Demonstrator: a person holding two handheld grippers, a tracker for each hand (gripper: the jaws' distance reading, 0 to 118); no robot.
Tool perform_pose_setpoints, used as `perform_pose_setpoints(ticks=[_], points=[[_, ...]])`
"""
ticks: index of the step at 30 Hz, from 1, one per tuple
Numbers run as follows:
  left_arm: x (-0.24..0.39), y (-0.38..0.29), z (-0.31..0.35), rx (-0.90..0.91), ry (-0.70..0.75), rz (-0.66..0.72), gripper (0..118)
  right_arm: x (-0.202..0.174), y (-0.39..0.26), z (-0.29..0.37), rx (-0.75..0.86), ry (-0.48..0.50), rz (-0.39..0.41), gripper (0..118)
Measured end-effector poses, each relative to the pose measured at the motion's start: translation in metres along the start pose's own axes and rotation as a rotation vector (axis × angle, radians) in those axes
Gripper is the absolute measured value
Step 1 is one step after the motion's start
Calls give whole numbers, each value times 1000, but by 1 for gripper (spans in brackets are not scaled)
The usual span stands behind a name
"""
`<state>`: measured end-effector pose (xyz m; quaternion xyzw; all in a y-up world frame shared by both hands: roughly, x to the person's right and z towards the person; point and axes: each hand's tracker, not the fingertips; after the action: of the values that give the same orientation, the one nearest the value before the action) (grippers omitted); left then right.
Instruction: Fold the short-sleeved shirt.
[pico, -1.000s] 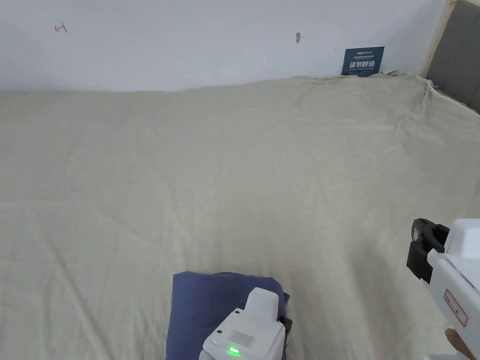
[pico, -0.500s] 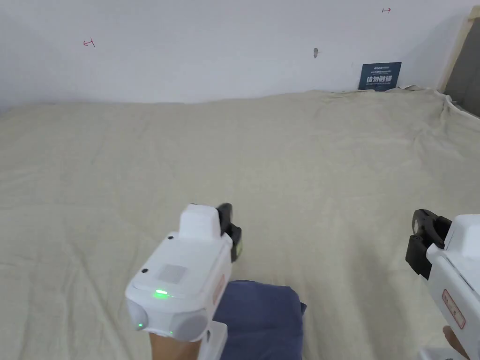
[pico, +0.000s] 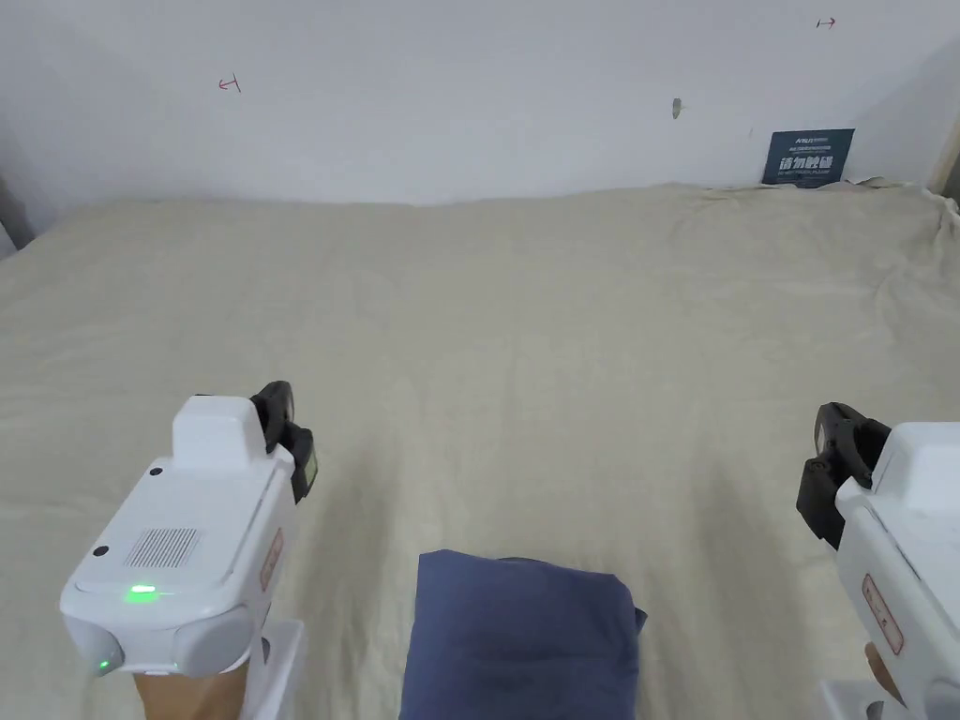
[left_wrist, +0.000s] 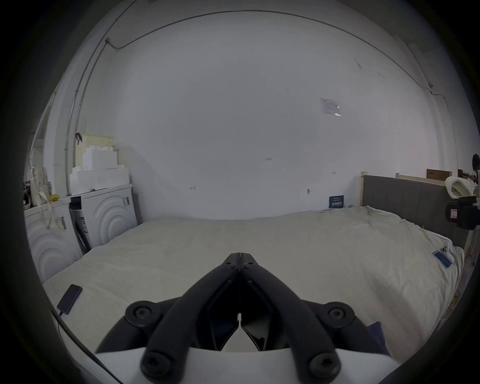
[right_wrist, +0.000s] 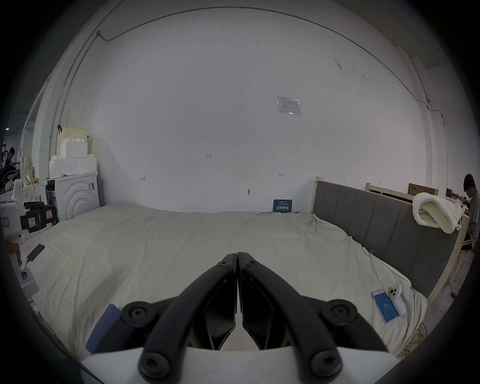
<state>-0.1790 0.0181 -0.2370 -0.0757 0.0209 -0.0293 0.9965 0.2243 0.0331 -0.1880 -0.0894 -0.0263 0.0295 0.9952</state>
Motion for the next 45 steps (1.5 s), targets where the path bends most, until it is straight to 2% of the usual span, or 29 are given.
perform_pose_setpoints(ticks=[9, 15, 21, 26, 33, 36, 42, 45], points=[[-19, -10, 1, -30, 31, 26, 0, -18, -3, -7, -5, 19, 2, 0], [-22, -14, 2, -44, 23, 38, 0, -47, -23, -23, -54, 58, -28, 0], [-25, -22, 4, -68, 13, 62, 0, -88, -68, -40, -206, 136, -38, 0], [-26, -32, 4, -104, 0, 75, 0, -114, -110, -45, -314, 161, -36, 0], [-23, -48, 5, -154, -19, 83, 0, -136, -159, -59, -455, 137, -9, 0], [-20, -55, 5, -173, -28, 85, 0, -139, -177, -68, -514, 117, -24, 0], [-14, -65, 3, -219, -59, 95, 0, -150, -200, -68, -490, 101, 8, 0], [-13, -71, -3, -311, -122, 144, 0, -150, -198, -67, -484, 98, 23, 0]])
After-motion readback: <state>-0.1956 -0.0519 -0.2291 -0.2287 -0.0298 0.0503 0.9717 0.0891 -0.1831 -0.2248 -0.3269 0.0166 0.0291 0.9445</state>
